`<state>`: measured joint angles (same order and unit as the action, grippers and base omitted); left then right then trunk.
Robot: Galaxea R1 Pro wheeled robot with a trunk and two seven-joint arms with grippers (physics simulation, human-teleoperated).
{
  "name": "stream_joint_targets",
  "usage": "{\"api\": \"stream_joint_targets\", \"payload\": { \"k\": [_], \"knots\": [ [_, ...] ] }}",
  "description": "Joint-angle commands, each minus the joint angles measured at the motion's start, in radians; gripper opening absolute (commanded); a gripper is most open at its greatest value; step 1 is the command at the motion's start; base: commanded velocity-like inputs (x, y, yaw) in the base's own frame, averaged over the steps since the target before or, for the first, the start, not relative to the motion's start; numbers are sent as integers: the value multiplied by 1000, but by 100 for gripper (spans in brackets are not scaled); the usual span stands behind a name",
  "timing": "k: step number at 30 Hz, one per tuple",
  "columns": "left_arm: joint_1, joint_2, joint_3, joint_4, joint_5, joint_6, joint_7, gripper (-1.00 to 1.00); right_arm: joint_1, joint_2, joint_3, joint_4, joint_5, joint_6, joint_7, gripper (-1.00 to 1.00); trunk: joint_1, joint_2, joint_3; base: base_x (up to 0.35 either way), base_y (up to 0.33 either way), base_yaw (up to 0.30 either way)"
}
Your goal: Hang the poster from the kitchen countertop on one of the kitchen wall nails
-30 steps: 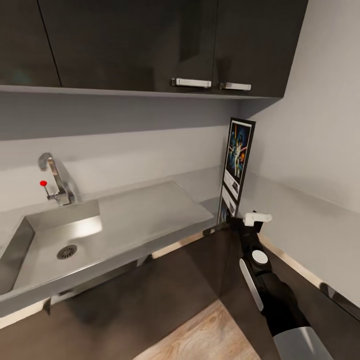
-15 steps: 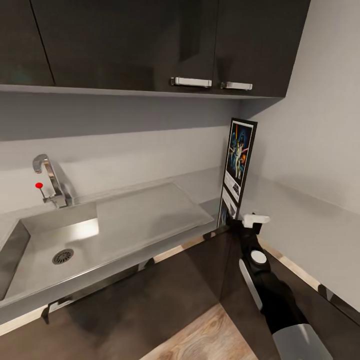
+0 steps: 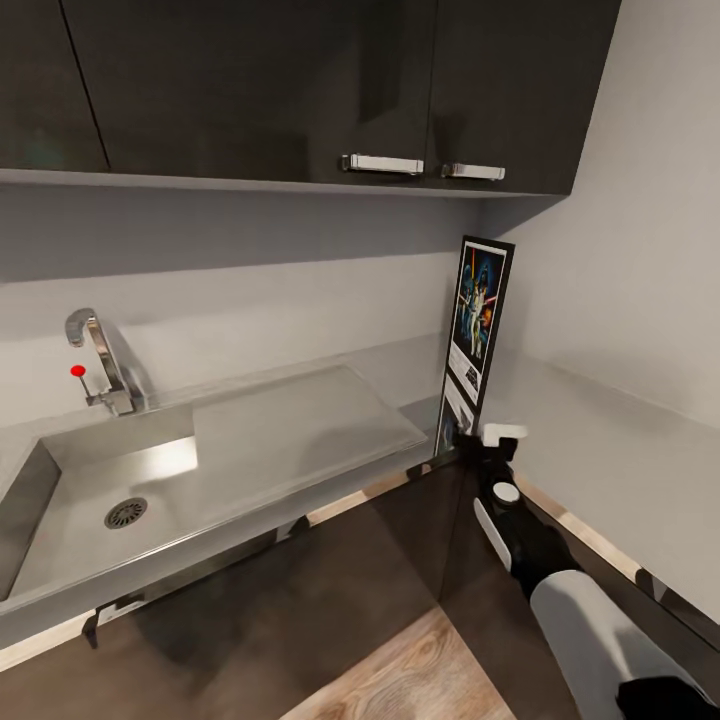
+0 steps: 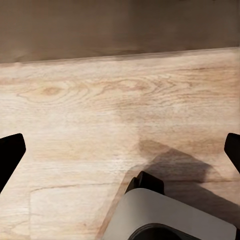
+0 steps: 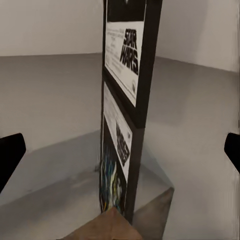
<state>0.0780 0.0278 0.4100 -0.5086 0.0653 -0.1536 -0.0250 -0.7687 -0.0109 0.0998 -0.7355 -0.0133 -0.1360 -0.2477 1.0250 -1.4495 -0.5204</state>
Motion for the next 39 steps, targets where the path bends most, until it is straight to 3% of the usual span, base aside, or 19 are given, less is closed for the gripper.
{"api": "stream_joint_targets", "payload": {
  "k": [1,4,9,10,15,22,39],
  "knots": [
    [0,0,1,-1,7,-1,-3,100,-2,-2,6,4,-2,-11,-9,100,0,0,-1,0,0,0],
    [0,0,1,-1,7,-1,-3,100,-4,-3,5,12,-5,-33,-9,100,0,0,-1,0,0,0],
    [0,0,0,-1,7,-1,-3,100,-6,-4,6,16,-102,-46,-8,100,0,0,-1,0,0,0],
    [0,0,0,-1,7,-1,-3,100,-6,-4,7,17,-140,-49,-6,100,0,0,-1,0,0,0],
    [0,0,0,-1,7,-1,-3,100,-6,-4,7,17,-186,-51,-4,100,0,0,-1,0,0,0],
    [0,0,1,-1,7,-1,-3,100,-6,-4,9,16,-206,-53,-3,100,0,0,-1,0,0,0],
    [0,0,1,0,7,-1,-3,100,-6,-3,12,11,-208,-54,-2,100,0,0,-1,101,0,0]
  ]
}}
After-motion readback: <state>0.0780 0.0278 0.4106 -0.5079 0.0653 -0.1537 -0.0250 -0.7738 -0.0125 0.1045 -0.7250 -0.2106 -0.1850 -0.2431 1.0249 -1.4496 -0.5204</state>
